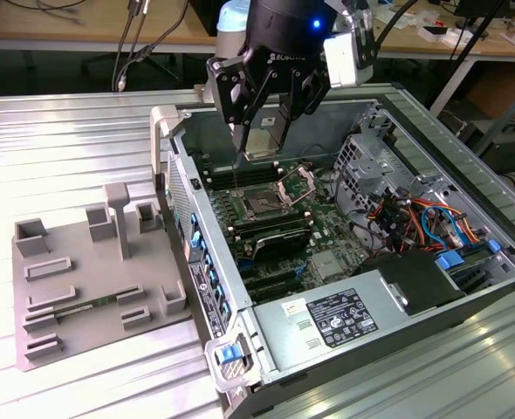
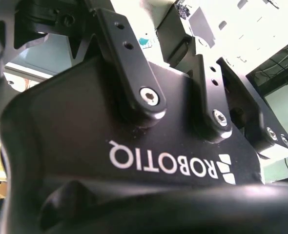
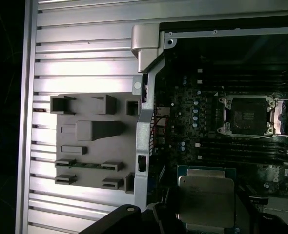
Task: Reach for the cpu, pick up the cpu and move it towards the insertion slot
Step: 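Pick up the cpu and move it towards the insertion slot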
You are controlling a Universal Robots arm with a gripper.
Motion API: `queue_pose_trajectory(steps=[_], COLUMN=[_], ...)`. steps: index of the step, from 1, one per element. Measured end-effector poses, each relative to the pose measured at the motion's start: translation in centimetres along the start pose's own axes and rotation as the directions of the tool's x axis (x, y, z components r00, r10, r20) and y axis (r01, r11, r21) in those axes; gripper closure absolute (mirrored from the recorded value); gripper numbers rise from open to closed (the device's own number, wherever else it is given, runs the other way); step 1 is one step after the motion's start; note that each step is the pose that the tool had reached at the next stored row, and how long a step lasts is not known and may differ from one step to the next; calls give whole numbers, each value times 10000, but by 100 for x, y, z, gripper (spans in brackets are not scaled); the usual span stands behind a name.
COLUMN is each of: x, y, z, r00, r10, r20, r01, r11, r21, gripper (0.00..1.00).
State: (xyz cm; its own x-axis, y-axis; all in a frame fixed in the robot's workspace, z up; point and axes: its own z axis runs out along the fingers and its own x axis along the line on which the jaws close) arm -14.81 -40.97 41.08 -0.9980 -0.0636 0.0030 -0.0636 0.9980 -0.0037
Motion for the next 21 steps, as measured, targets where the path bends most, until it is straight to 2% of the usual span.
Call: queue_pose_trajectory(steps=[9,21], x=[-17,-97], y=[-1,15], z=[14,37], r00=[10000,10000], r10=[-1,0], r20=[0,-1], r01=[1,0], r11=[10000,10000], r21=[1,0], gripper=[46,46])
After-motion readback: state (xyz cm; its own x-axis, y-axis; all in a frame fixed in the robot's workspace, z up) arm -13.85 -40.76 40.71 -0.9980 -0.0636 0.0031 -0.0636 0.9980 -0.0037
